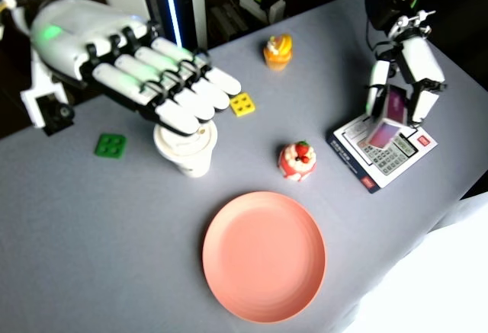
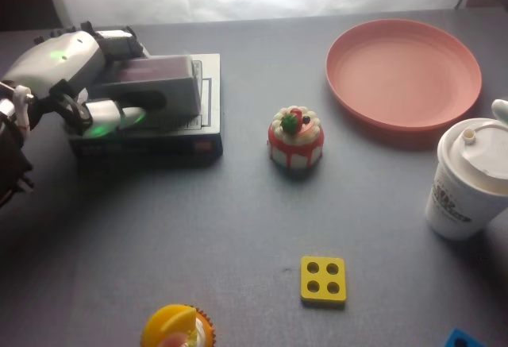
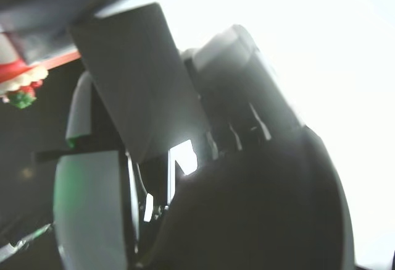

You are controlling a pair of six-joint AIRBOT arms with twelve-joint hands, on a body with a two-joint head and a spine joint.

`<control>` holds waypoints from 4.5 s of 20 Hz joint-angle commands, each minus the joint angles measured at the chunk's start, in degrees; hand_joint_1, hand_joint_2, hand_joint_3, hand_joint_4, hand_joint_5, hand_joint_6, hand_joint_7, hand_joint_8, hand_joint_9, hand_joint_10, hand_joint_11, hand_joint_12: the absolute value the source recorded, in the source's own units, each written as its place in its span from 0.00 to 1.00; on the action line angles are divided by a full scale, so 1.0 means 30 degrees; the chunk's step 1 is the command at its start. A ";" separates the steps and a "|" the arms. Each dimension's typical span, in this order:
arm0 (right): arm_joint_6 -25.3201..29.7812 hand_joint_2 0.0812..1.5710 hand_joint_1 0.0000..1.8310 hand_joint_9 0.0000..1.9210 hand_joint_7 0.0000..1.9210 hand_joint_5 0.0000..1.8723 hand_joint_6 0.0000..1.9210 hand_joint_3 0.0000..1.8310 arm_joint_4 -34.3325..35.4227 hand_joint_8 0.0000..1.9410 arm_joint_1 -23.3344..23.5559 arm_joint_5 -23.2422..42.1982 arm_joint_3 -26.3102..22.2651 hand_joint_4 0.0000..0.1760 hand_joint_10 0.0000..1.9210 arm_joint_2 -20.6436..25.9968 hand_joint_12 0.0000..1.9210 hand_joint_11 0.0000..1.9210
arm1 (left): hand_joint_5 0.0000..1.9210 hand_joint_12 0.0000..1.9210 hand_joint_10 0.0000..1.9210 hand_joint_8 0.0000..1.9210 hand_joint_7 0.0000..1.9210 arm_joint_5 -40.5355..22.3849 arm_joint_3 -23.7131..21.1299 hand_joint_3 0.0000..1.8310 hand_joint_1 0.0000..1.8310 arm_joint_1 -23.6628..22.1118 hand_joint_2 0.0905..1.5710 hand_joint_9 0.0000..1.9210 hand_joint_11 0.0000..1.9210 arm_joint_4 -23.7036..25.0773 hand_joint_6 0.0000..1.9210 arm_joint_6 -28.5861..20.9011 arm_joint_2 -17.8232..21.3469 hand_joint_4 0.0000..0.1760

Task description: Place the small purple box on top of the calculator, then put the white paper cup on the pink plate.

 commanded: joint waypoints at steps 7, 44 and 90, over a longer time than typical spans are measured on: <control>0.0409 0.82 0.21 0.00 0.00 0.00 0.00 0.00 -0.0285 0.00 0.0177 0.2460 0.0117 0.00 0.00 0.0034 0.00 0.00 | 0.00 0.00 0.00 0.00 0.00 -0.4119 -0.1057 0.00 0.40 -0.0278 0.63 0.00 0.00 0.0426 0.00 -0.0013 0.0511 0.74; 0.7972 0.71 0.65 0.03 0.05 0.00 0.64 0.01 -0.3850 0.69 0.1556 -0.3801 0.3458 0.00 0.88 -0.1601 1.00 0.00 | 0.07 0.17 0.00 0.00 0.02 -1.0718 -0.5094 0.00 0.36 0.0270 0.88 0.00 0.00 0.4719 0.04 -0.0882 0.2988 0.17; 0.0810 0.57 0.33 0.00 0.00 0.00 0.00 0.00 0.3059 0.00 0.9611 -1.2409 1.0933 0.73 0.00 -0.7433 0.81 0.00 | 0.07 0.00 0.00 0.00 0.00 -1.1318 -0.4623 0.00 0.42 0.0868 0.81 0.00 0.00 0.4756 0.02 -0.2125 0.2228 0.03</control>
